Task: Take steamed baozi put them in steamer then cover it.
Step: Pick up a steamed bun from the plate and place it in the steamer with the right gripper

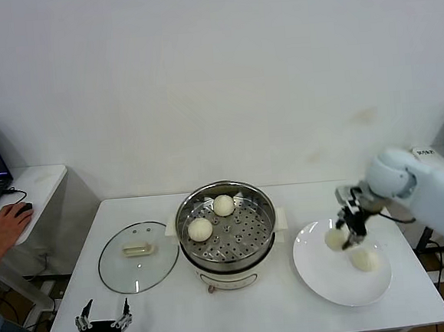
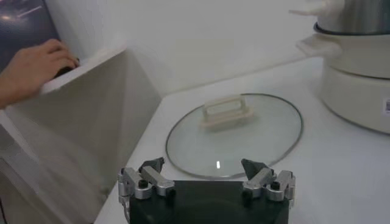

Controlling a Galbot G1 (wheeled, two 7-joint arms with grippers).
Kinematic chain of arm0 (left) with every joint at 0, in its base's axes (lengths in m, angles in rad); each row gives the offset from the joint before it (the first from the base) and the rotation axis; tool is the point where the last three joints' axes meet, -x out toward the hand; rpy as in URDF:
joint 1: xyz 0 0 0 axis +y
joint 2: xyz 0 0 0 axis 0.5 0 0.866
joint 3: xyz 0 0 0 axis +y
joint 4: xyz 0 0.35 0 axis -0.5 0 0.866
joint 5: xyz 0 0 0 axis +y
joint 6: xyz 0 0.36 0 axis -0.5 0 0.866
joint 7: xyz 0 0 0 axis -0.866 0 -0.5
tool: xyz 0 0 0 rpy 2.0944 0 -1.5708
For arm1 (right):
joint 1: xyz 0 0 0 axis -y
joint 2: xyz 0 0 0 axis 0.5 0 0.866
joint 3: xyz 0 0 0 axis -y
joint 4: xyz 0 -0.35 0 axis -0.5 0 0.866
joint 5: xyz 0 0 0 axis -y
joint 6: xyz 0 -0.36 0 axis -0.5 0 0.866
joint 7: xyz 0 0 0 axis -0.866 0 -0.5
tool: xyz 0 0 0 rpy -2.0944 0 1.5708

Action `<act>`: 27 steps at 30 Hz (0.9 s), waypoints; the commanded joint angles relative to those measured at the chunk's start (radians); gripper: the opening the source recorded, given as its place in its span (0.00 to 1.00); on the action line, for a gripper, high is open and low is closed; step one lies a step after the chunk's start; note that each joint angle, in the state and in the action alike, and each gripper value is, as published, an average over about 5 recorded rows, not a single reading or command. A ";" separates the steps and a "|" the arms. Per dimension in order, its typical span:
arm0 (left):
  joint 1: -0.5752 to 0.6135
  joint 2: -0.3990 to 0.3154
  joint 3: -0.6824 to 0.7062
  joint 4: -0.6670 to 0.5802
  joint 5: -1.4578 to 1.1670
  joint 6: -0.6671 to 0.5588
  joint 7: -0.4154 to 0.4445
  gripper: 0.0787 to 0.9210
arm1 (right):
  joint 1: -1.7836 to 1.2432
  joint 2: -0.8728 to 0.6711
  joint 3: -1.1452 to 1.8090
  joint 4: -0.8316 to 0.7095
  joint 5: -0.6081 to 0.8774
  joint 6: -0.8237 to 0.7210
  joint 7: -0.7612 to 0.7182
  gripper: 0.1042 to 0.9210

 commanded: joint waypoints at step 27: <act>-0.012 -0.008 -0.012 -0.009 0.017 -0.029 -0.024 0.88 | 0.222 0.516 -0.231 -0.100 -0.106 0.601 0.070 0.55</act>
